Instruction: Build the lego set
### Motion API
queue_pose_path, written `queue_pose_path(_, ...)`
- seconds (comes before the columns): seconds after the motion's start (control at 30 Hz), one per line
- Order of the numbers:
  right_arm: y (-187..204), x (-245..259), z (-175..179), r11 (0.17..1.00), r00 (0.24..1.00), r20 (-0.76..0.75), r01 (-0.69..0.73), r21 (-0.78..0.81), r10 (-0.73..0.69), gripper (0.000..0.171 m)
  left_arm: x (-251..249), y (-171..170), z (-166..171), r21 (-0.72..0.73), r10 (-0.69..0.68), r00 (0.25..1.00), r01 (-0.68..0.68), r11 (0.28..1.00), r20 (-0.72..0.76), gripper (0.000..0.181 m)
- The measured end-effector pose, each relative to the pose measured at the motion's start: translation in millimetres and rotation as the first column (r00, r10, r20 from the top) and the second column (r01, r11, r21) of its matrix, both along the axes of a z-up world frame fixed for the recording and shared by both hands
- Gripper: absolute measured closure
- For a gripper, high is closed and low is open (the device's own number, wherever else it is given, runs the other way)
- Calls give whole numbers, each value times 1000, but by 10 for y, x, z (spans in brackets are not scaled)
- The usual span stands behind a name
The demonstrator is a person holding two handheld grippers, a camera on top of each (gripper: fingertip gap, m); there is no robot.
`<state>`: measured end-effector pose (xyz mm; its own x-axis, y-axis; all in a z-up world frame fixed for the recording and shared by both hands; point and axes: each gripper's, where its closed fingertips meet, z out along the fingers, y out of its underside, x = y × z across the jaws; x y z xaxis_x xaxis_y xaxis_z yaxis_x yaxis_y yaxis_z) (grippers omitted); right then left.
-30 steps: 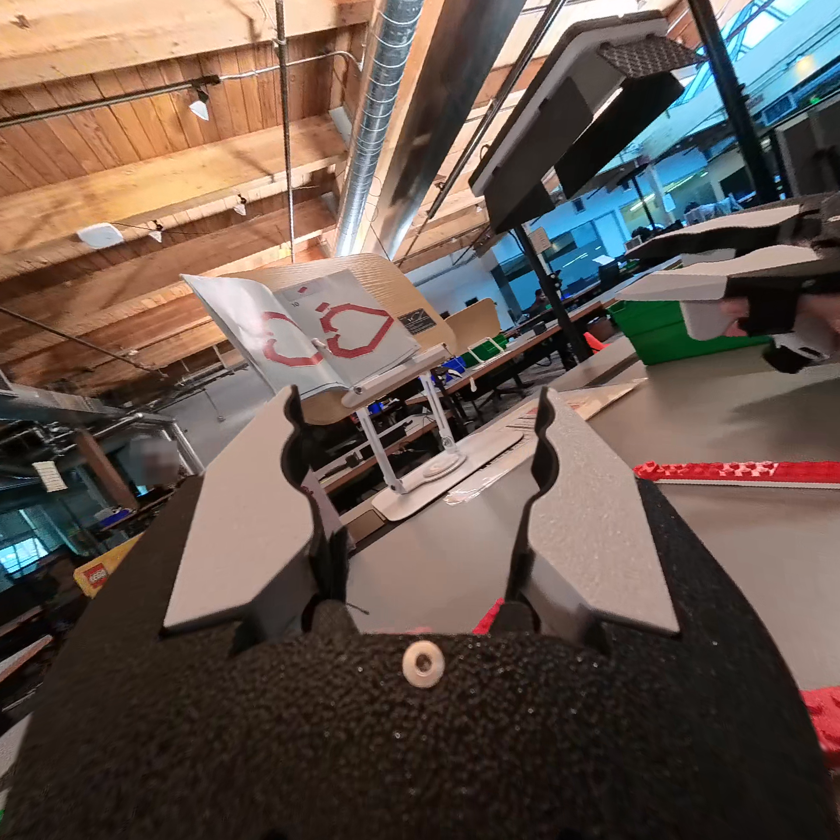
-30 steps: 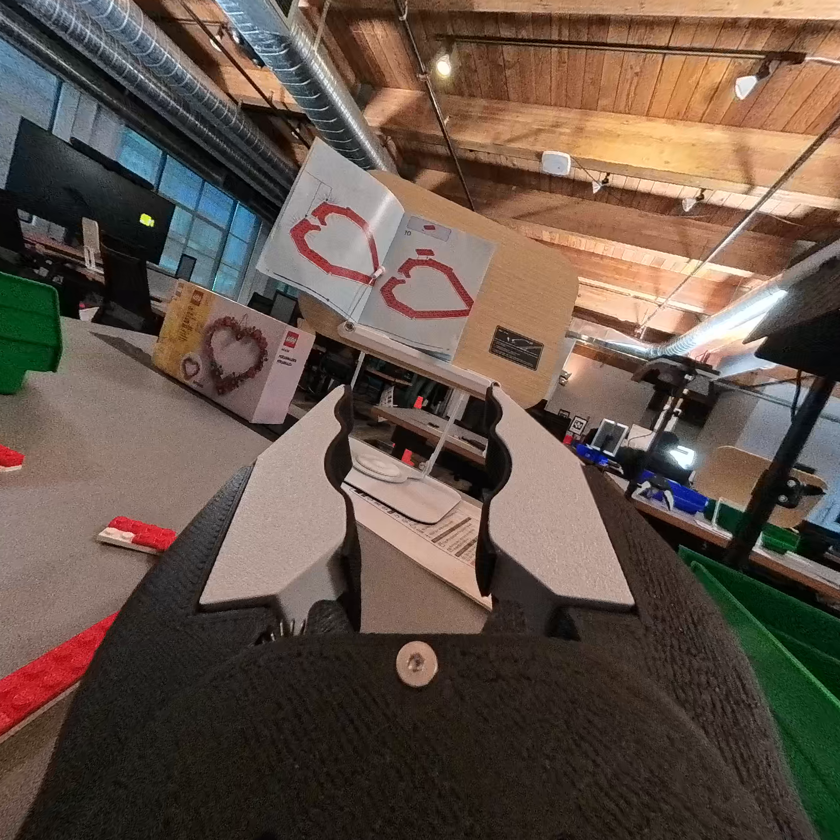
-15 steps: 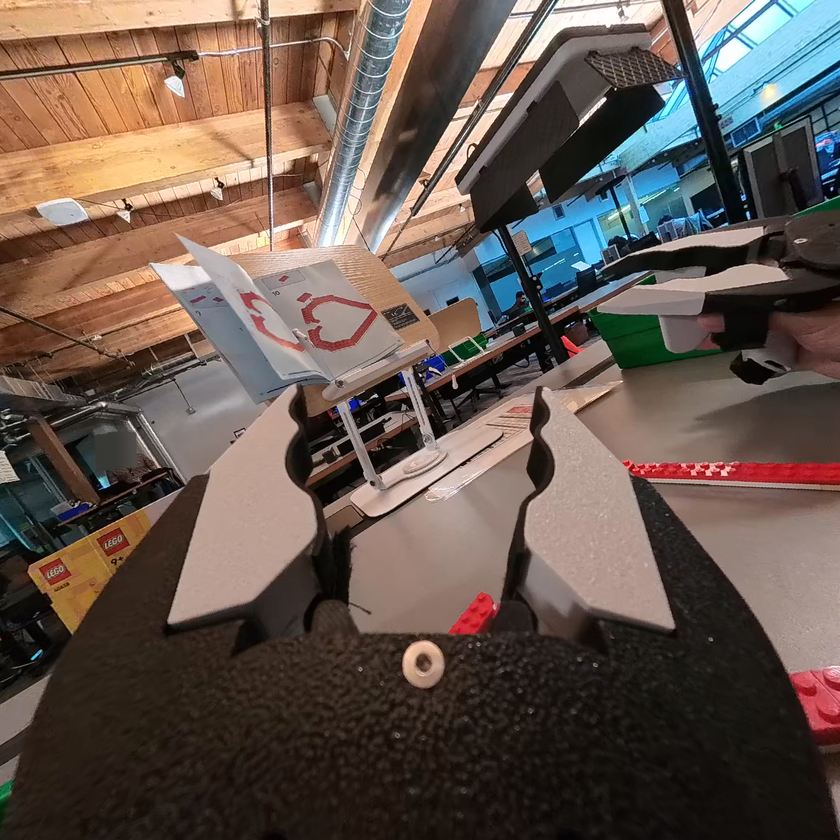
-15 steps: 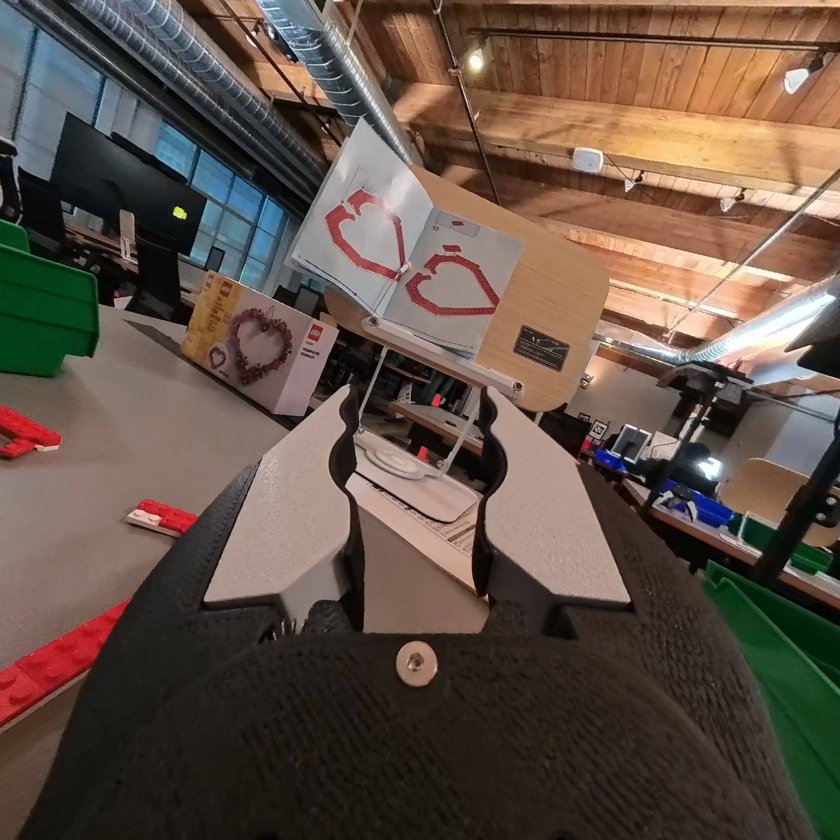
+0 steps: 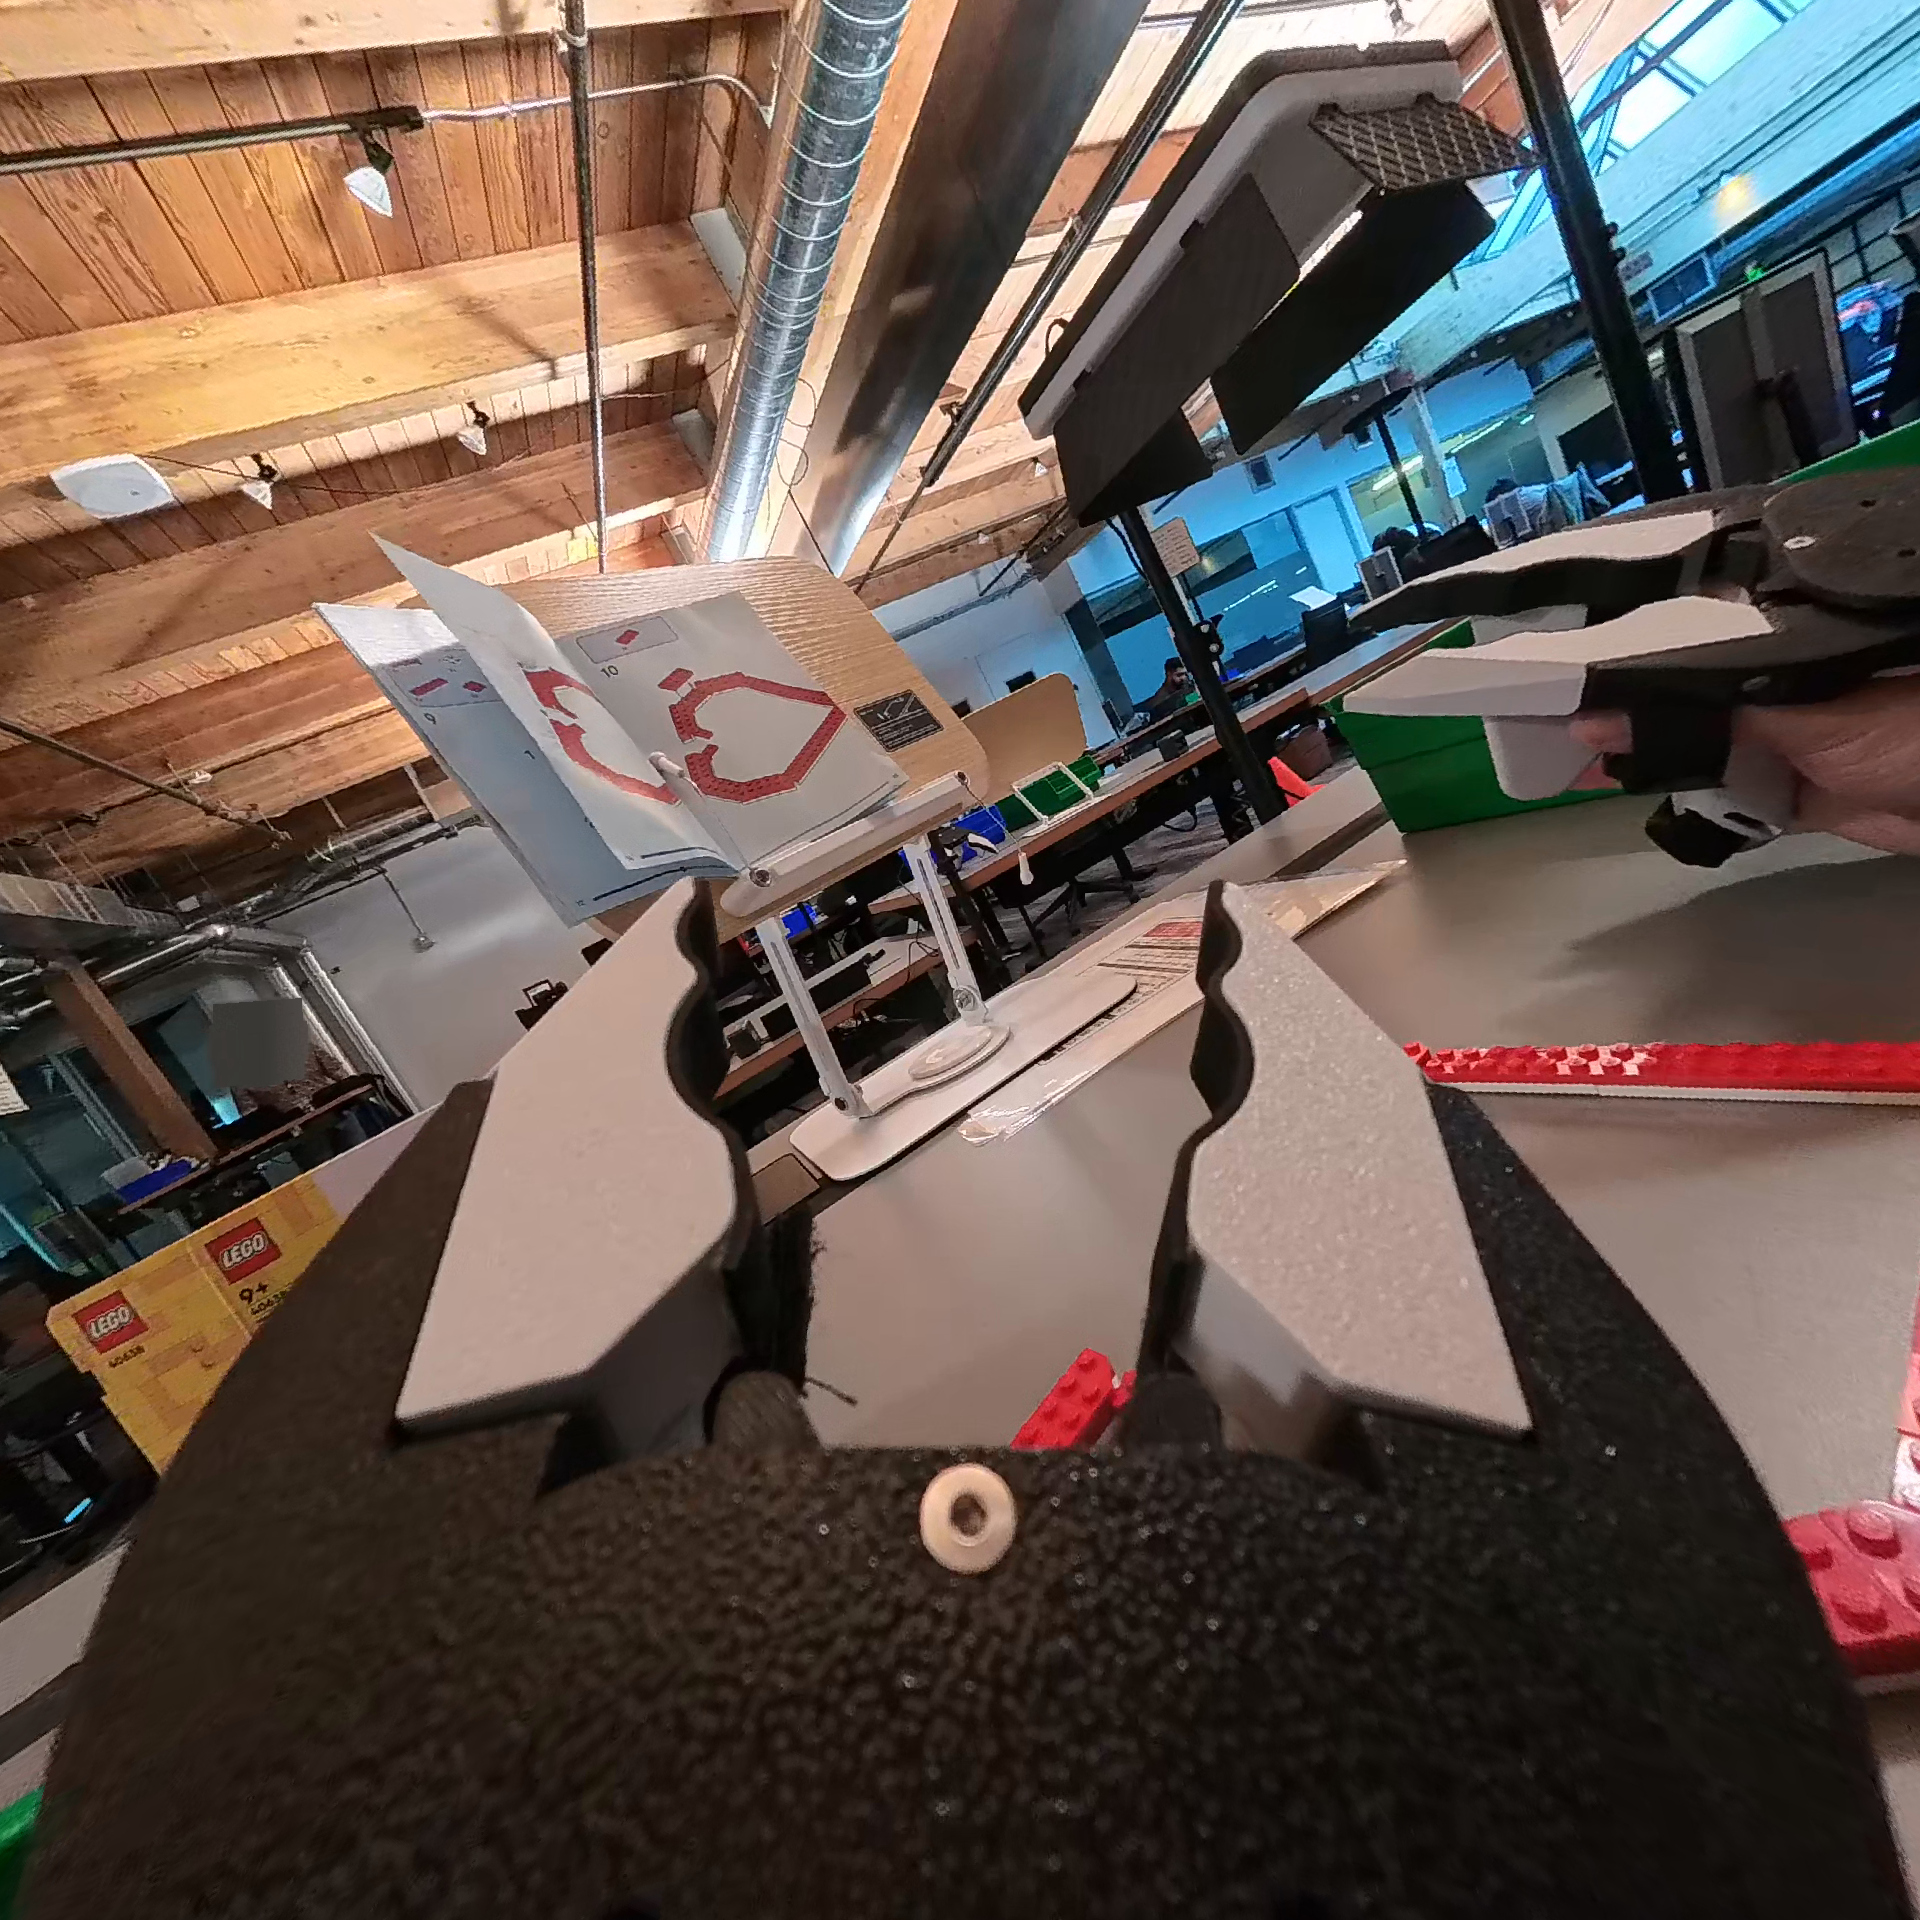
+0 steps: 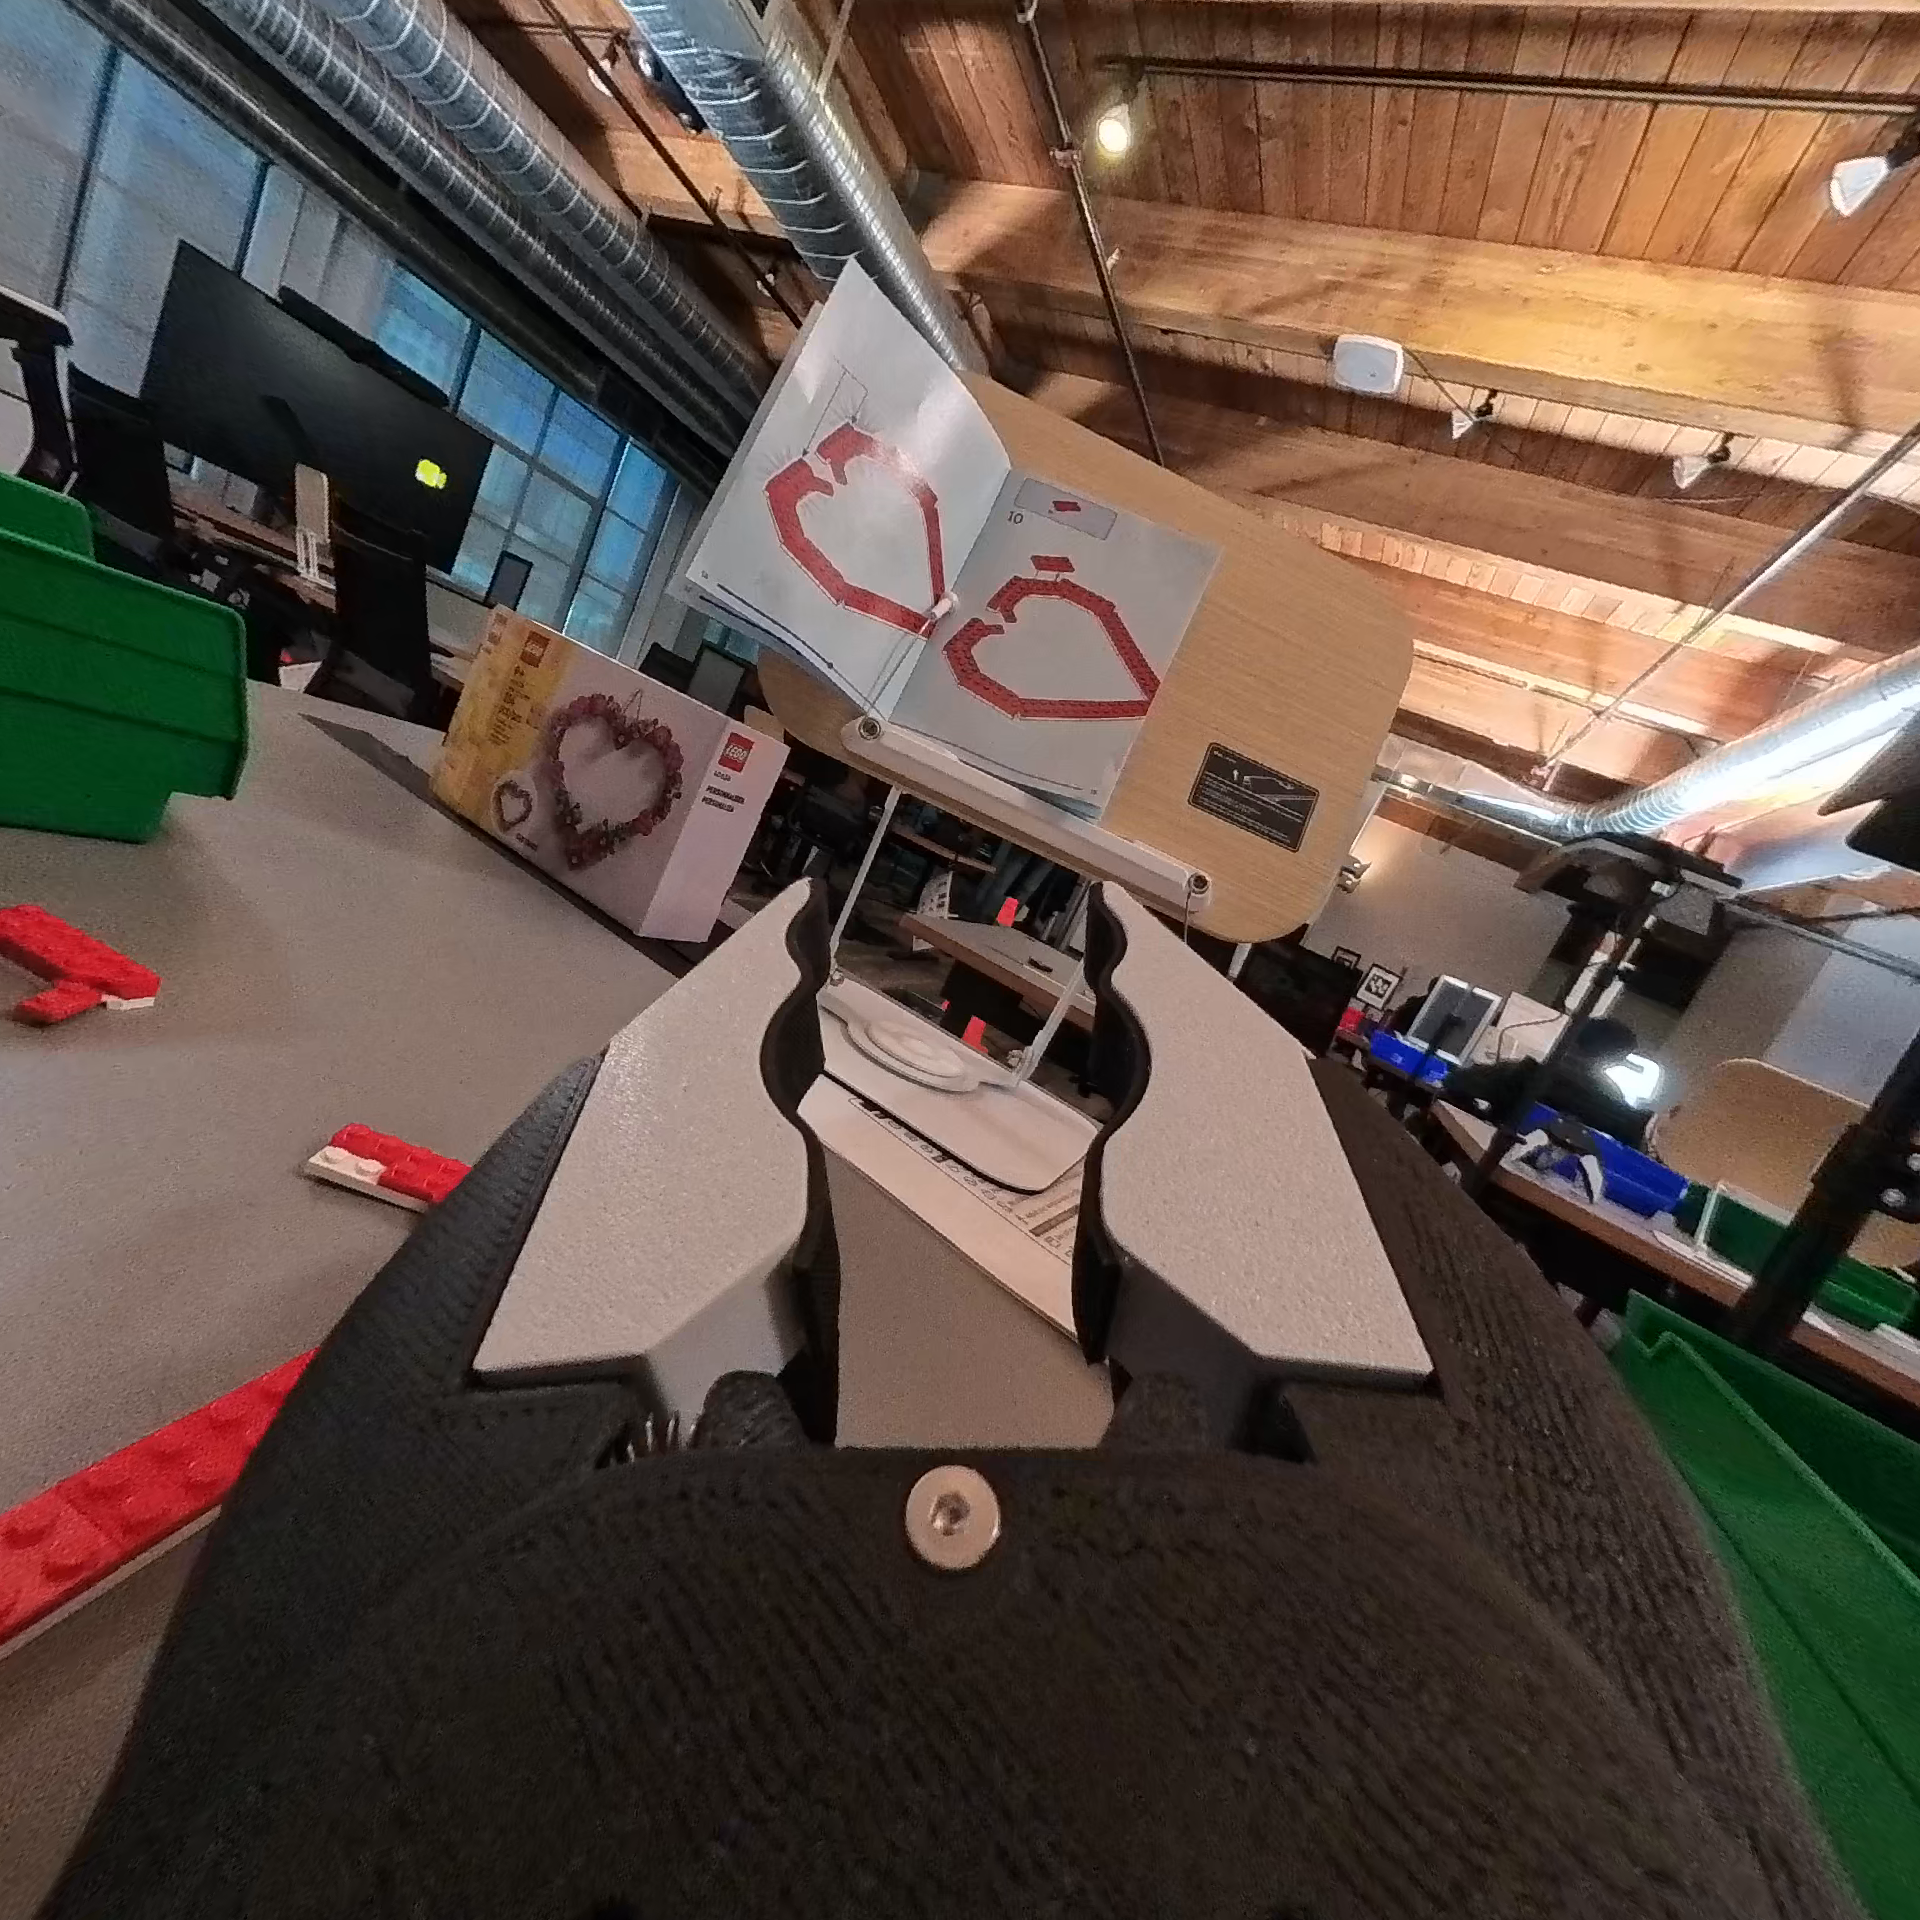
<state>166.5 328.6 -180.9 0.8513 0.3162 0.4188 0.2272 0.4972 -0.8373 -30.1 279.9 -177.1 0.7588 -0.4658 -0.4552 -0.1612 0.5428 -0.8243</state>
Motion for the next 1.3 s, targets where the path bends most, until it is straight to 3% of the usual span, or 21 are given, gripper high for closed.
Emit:
queue_pose_path(0.23,2,-12,-8,1000,1000,7,-2,0,2,124,26,-5,-30,-27,-15,1000,14,1000,-9,94)
queue_pose_path(0.4,84,-3,-5,998,997,33,68,-8,-68,128,69,138,179,-169,13,997,1,986,78,96)
queue_pose_path(0.53,347,-382,251,1000,1000,2,-14,-26,14,137,72,751,783,-301,158,976,-106,948,153,92)
queue_pose_path(0.67,976,-933,513,962,985,-56,-171,-214,163,143,-122,1565,1413,-406,244,931,-119,906,272,77)
queue_pose_path(0.8,1597,-1284,728,907,972,-125,-230,-352,198,140,-290,2293,1504,-521,262,942,-119,845,209,77)
queue_pose_path(1.0,2264,-1525,825,860,977,-182,-186,-475,111,132,-275,2720,1242,-646,195,979,-115,755,54,100)
queue_pose_path(1.1,2475,-1577,779,855,989,-138,-117,-504,54,140,-276,2740,1266,-609,172,984,-116,785,35,142)
queue_pose_path(1.17,2531,-1608,787,866,992,-119,-104,-490,52,155,-267,2722,1317,-576,149,988,-95,812,47,162)
queue_pose_path(1.2,2536,-1626,800,873,993,-101,-102,-477,61,170,-243,2705,1337,-559,124,991,-77,825,48,171)
queue_pose_path(1.3,2527,-1642,805,894,997,-26,-76,-441,71,170,-203,2714,1351,-527,91,995,-62,848,30,181)
